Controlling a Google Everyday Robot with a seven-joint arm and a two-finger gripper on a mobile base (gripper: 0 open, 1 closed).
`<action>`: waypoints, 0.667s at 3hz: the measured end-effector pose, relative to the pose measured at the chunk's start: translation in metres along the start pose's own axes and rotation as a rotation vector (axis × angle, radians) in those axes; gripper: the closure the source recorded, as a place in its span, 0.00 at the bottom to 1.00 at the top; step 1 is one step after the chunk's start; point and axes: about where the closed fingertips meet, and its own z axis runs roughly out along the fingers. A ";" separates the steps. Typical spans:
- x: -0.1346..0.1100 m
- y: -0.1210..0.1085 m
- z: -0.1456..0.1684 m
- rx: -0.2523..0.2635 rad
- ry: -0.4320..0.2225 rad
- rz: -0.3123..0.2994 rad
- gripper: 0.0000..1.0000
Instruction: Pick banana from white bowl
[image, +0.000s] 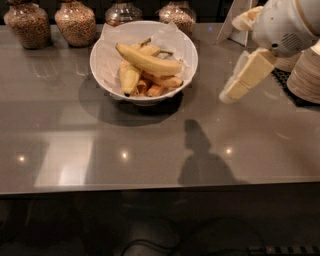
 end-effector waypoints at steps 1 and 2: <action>-0.036 -0.022 0.026 0.013 -0.119 -0.024 0.00; -0.071 -0.028 0.059 0.006 -0.171 -0.064 0.00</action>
Offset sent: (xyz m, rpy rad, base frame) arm 0.0806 0.1290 -0.0042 0.1468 -0.1087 0.1618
